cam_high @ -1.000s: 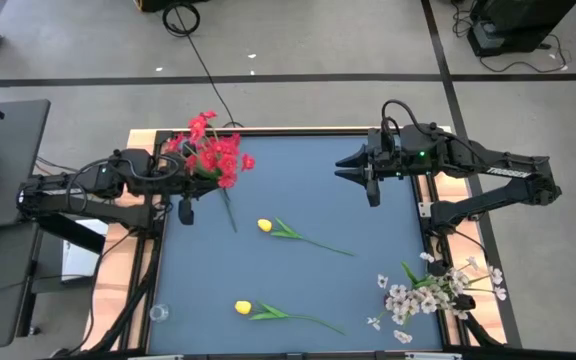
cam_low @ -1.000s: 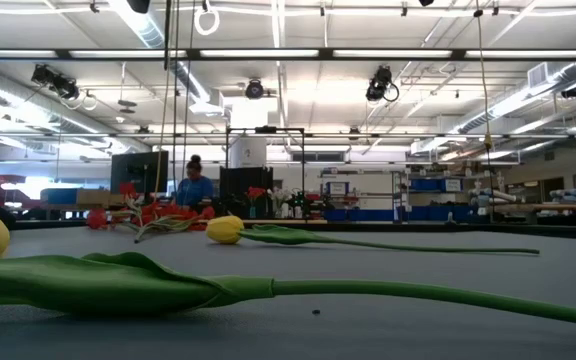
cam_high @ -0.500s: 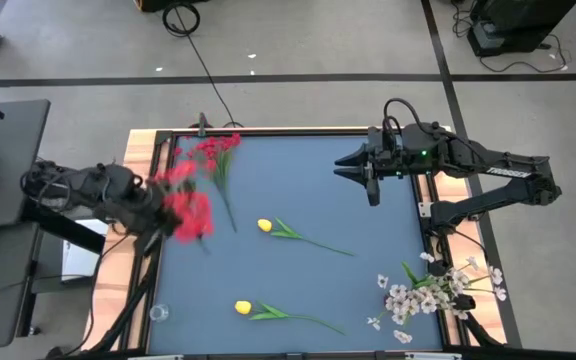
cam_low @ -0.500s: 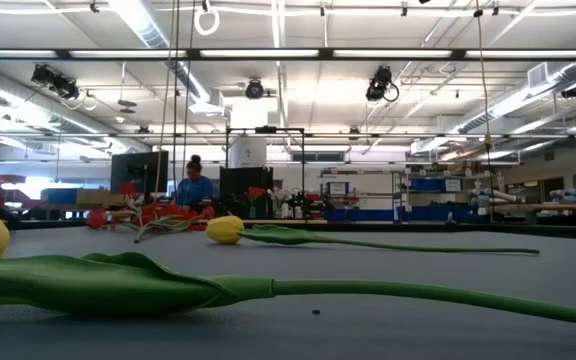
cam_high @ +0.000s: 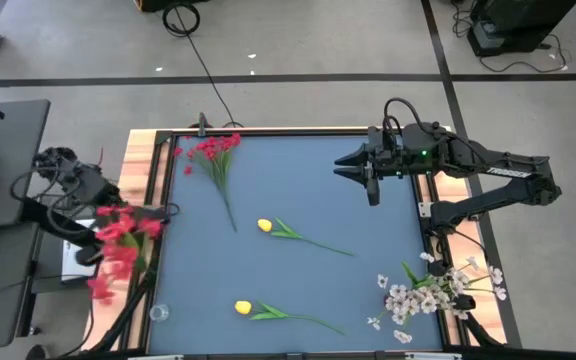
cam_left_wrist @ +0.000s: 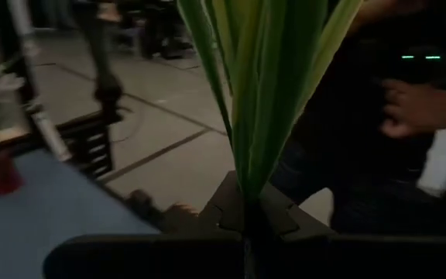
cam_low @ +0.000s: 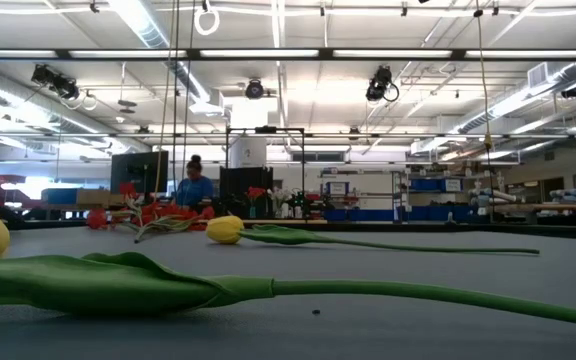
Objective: Sort flowers into vase by color
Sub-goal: Put the bottom red flowers into the transparent vase
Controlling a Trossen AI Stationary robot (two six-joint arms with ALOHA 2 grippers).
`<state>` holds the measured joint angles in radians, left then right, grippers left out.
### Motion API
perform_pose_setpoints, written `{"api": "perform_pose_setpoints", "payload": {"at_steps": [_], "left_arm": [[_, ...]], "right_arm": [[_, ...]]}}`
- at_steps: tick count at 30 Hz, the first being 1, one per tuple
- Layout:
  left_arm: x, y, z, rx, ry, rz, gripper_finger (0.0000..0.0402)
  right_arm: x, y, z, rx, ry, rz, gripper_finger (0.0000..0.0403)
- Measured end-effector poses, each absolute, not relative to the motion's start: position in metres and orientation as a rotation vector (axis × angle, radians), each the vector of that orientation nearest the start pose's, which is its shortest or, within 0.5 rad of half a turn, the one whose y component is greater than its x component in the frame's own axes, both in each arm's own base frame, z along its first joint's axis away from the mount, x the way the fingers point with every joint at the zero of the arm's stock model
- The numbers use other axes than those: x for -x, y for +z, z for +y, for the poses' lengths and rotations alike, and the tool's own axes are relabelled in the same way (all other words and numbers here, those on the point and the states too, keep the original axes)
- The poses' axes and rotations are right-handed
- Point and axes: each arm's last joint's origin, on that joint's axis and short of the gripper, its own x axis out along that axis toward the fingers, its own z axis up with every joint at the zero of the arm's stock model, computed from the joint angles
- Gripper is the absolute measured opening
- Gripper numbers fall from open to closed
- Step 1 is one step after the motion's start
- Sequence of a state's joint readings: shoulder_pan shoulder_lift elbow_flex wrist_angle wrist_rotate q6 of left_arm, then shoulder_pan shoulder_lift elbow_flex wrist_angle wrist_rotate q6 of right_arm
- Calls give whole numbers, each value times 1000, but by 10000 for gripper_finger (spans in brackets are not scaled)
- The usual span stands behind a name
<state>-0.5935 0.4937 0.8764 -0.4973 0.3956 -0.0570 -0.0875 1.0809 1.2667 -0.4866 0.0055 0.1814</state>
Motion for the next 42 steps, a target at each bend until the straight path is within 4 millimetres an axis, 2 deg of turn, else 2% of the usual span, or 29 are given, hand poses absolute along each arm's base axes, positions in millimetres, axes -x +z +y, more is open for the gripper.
{"api": "perform_pose_setpoints", "payload": {"at_steps": [7,9,13,15,21,42], "left_arm": [[-51,371,-69,26,-1192,74,2],[-49,373,-73,-4,-1224,30,2],[-51,368,-87,-78,-1256,54,2],[-54,361,-96,-85,-1280,41,2],[-58,316,-118,-23,-1333,13,2],[-59,257,-116,40,-1222,125,9]], "right_arm": [[-217,412,-19,-192,-119,291,117],[-217,412,-19,-192,-120,292,117],[-217,412,-19,-192,-119,291,117],[-217,412,-19,-192,-120,292,117],[-217,412,-19,-192,-120,291,117],[-217,412,-19,-192,-119,290,117]]}}
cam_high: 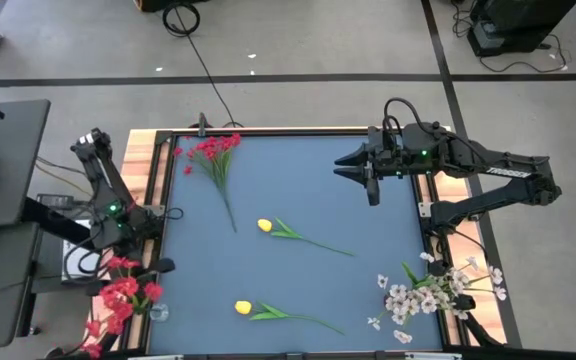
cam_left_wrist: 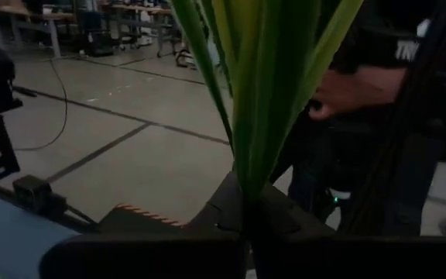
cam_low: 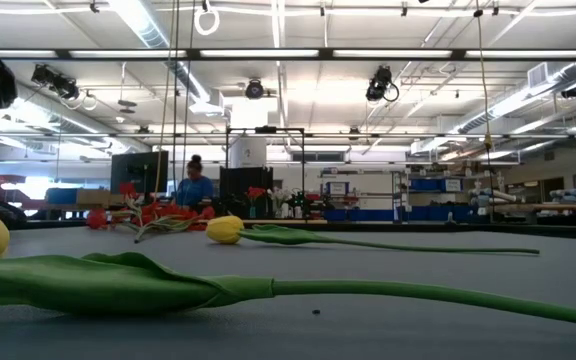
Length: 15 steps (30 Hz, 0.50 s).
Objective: Sort flowers into vase by color
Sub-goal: Put the bottom red flowers into the transparent vase
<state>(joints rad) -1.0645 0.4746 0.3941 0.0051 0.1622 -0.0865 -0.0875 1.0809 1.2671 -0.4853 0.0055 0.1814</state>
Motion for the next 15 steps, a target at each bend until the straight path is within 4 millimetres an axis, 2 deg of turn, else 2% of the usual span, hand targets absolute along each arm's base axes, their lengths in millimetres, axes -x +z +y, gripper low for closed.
{"api": "perform_pose_setpoints", "payload": {"at_steps": [5,10,15], "left_arm": [[-62,245,-118,167,-1167,151,68],[-60,235,-119,165,-1193,173,133],[-55,235,-122,124,-1245,158,157]], "right_arm": [[-217,412,-19,-192,-119,287,117],[-217,412,-19,-192,-119,287,117],[-217,412,-19,-192,-119,287,117]]}}
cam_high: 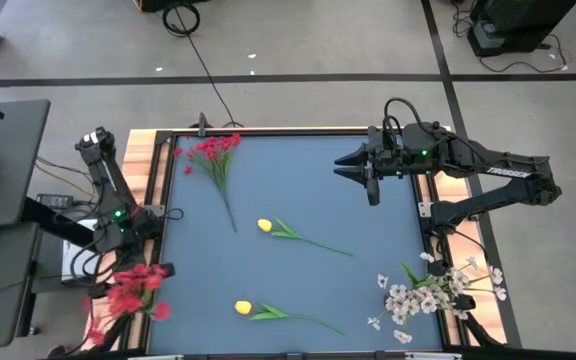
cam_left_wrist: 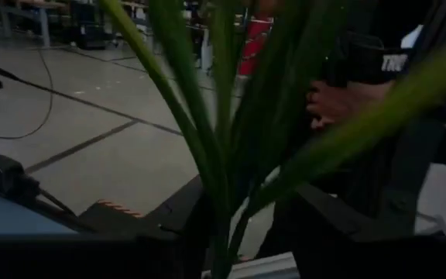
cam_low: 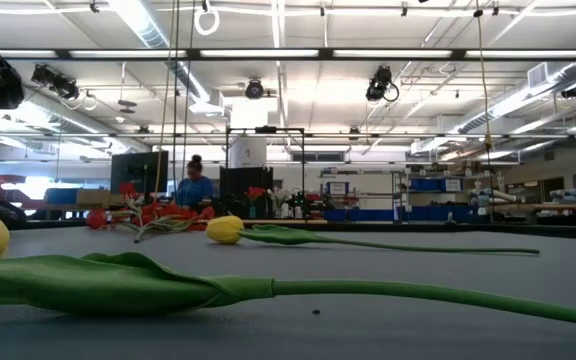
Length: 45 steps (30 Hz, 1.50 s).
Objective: Sort flowers into vase by color
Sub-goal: Put the bottom red flowers into the transparent vase
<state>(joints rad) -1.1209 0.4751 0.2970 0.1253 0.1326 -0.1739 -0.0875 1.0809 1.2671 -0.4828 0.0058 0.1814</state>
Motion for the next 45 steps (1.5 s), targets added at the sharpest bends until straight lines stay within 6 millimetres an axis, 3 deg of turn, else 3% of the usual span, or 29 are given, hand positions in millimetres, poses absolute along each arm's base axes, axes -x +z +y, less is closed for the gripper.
{"api": "perform_pose_setpoints", "payload": {"at_steps": [10,17,23,30,33,37,45], "left_arm": [[-51,225,-123,175,-1176,322,170],[-49,235,-123,263,-1183,339,239],[-48,267,-120,263,-1207,229,290],[-45,305,-112,230,-1218,152,301],[-46,299,-113,209,-1205,170,301],[-47,274,-117,205,-1177,276,305],[-47,293,-114,244,-1176,211,327]], "right_arm": [[-217,412,-19,-192,-119,288,117],[-217,412,-19,-192,-119,288,117],[-217,412,-19,-192,-119,288,117],[-217,412,-19,-192,-119,288,117],[-217,412,-19,-192,-119,288,117],[-217,412,-19,-192,-119,288,117],[-217,413,-19,-192,-119,284,117]]}}
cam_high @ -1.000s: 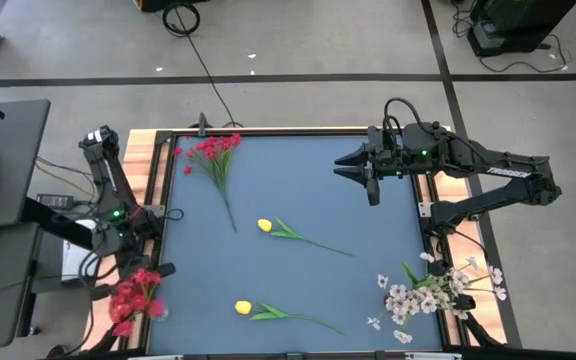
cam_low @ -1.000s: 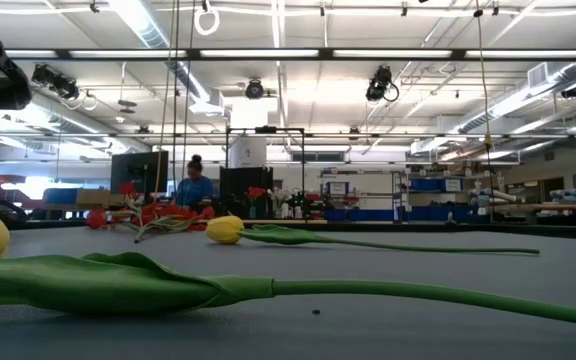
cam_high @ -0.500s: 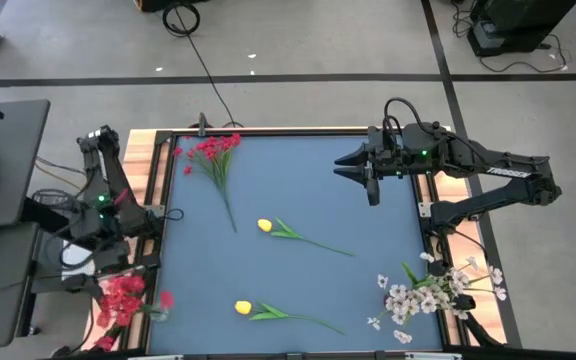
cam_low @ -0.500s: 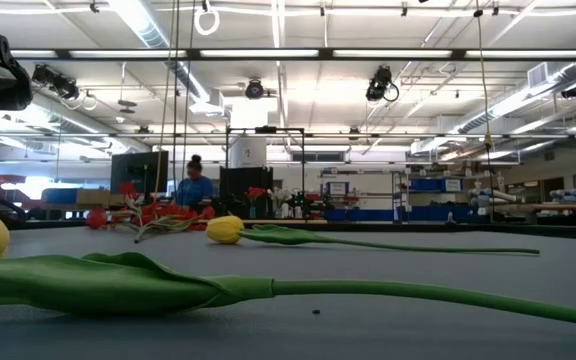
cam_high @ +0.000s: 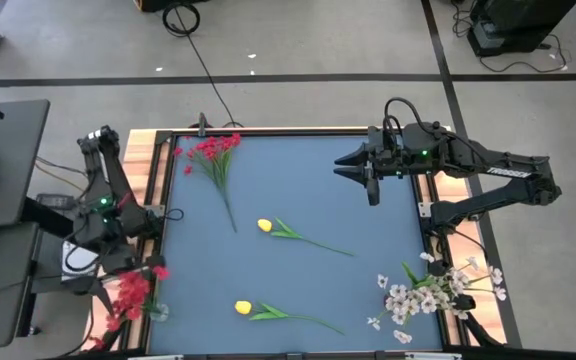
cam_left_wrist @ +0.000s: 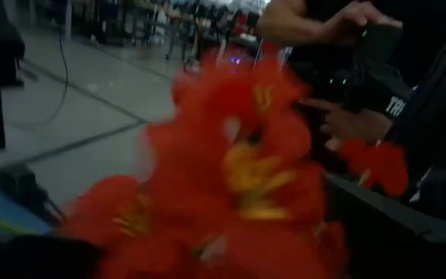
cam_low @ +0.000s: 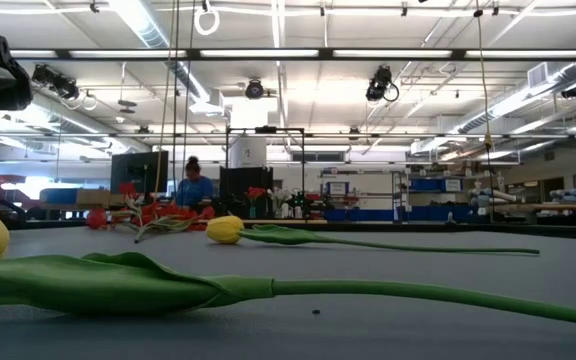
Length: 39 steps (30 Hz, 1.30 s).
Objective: Sort flowers into vase by color
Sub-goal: Put the bottom red flowers into the transparent vase, then put the top yellow tulip into the transparent vase
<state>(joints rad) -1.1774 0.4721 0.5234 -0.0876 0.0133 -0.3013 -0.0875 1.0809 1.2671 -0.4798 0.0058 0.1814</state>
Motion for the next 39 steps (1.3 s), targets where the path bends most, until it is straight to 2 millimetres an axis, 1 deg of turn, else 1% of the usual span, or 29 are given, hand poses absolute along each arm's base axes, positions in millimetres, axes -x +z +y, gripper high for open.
{"api": "perform_pose_setpoints", "payload": {"at_steps": [7,11,13,17,21,25,29,32,39], "left_arm": [[-46,311,-112,150,-1185,107,330],[-46,321,-110,135,-1173,59,330],[-46,330,-108,129,-1148,26,330],[-46,358,-97,91,-1003,-40,330],[-50,378,-86,63,-809,21,327],[-60,390,-85,25,-675,28,312],[-75,399,-88,5,-562,10,295],[-86,401,-88,16,-487,-4,288],[-97,404,-74,57,-338,-29,286]], "right_arm": [[-217,413,-19,-192,-119,283,117],[-217,414,-19,-192,-118,275,117],[-218,414,-19,-191,-118,269,117],[-218,416,-19,-191,-116,253,117],[-218,416,-19,-191,-116,245,117],[-218,416,-19,-191,-115,245,117],[-218,416,-19,-191,-115,246,117],[-218,416,-19,-191,-116,246,117],[-218,416,-19,-191,-116,246,117]]}}
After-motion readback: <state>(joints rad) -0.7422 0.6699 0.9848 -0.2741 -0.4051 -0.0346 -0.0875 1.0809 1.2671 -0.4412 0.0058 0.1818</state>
